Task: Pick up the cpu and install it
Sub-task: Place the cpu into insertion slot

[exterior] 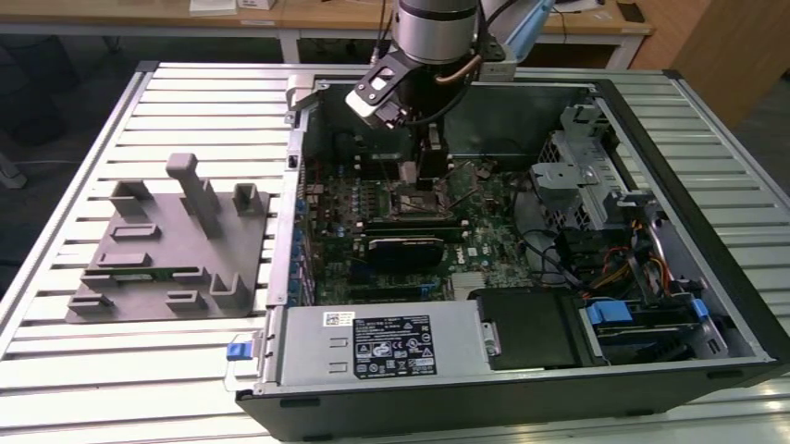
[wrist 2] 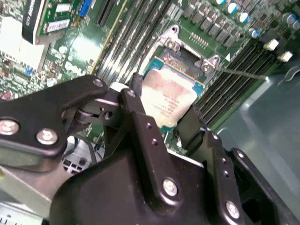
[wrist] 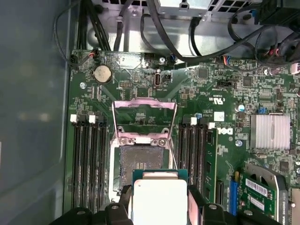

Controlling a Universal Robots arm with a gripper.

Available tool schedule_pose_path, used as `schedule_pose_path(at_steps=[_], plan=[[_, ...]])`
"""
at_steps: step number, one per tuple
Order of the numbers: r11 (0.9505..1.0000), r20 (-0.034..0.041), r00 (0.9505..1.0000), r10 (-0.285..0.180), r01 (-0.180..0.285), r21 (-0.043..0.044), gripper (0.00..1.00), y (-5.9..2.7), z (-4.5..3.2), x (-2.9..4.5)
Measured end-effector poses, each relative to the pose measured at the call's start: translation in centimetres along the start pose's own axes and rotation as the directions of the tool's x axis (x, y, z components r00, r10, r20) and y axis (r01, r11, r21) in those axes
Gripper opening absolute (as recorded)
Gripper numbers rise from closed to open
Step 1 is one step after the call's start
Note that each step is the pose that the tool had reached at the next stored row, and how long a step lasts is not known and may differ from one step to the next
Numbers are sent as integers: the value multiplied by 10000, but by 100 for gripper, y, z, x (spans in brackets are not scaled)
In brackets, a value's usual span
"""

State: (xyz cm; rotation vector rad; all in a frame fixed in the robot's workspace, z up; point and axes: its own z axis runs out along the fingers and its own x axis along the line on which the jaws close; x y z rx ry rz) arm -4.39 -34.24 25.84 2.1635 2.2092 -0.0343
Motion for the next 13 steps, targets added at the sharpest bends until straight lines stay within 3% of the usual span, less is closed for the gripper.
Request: schedule_pose_path(at_steps=[13], plan=[[10000, -1, 10000, -6, 6, -1, 54, 18, 42, 2]])
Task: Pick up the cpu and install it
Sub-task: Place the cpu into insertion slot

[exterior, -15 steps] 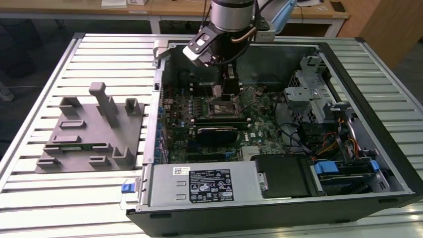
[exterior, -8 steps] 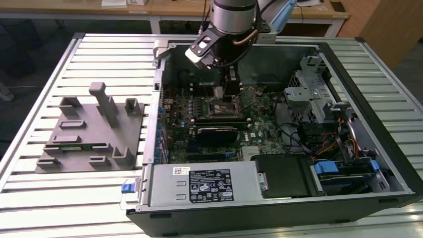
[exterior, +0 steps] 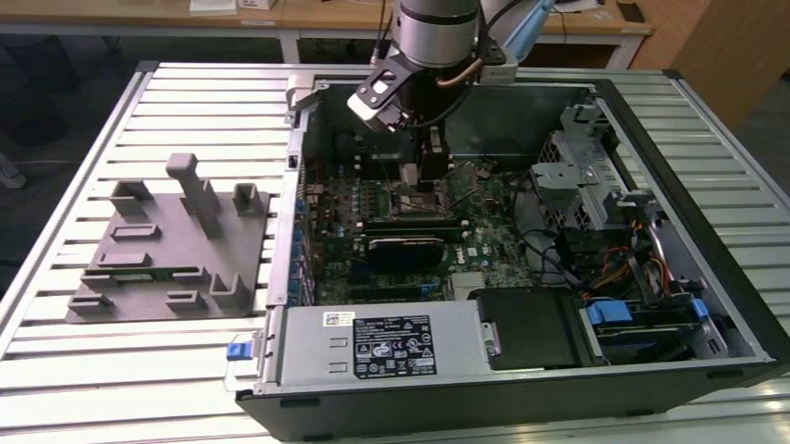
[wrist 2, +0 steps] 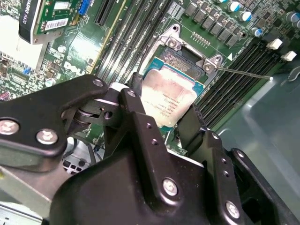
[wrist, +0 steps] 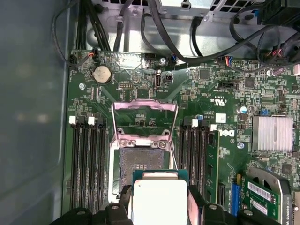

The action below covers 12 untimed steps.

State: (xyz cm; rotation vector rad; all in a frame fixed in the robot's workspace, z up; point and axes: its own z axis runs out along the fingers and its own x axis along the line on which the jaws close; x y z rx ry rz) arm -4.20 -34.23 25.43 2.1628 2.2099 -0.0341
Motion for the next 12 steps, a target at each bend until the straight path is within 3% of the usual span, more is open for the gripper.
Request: schedule_pose_path(at_steps=[12], plan=[[10000, 3, 10000, -1, 1, 1, 54, 59, 97, 10]])
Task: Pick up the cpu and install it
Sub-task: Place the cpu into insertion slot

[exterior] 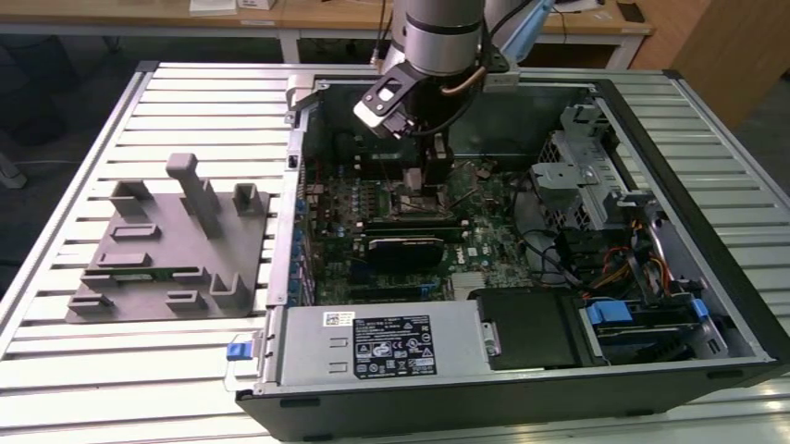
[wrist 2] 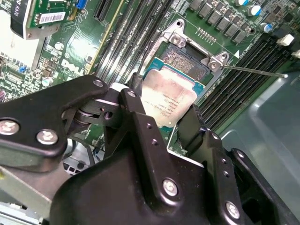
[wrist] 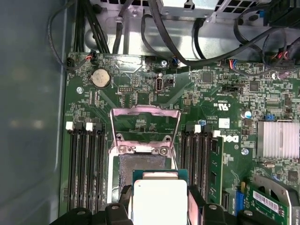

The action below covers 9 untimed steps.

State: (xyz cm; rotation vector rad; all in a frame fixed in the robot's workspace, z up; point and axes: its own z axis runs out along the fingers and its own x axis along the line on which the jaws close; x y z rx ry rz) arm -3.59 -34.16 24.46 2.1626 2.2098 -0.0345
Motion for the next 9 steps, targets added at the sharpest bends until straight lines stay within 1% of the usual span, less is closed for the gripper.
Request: schedule_pose_path(at_steps=[6, 9], plan=[[10000, 0, 10000, -5, 5, 0, 54, 16, 73, 14], [10000, 4, 10000, -7, 7, 2, 54, 17, 80, 16]])
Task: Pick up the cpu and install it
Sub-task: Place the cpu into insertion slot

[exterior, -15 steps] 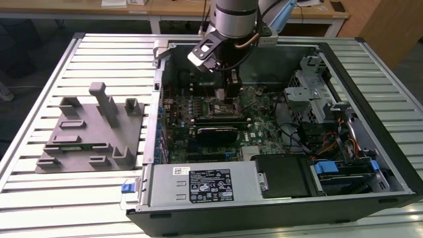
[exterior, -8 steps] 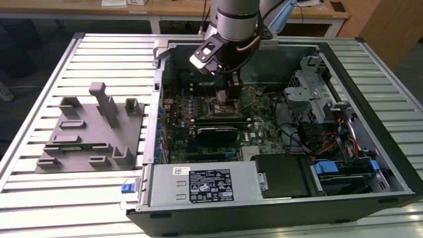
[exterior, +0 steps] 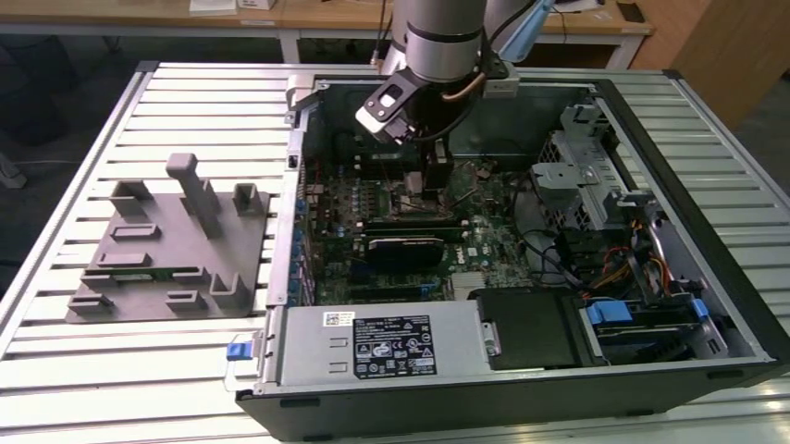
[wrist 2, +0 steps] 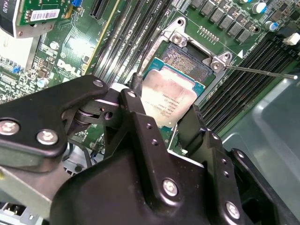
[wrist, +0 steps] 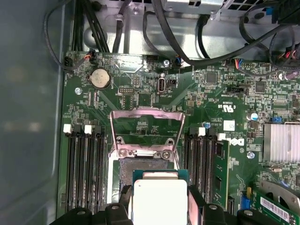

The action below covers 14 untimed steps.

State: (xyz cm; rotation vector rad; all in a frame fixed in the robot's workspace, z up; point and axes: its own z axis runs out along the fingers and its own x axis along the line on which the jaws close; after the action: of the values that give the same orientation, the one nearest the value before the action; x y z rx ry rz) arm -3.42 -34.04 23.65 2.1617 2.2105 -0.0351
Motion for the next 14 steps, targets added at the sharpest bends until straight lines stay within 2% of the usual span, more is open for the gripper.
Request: schedule_pose_path(at_steps=[14], plan=[[10000, -3, 10000, -9, 9, -3, 54, 2, 96, 18]])
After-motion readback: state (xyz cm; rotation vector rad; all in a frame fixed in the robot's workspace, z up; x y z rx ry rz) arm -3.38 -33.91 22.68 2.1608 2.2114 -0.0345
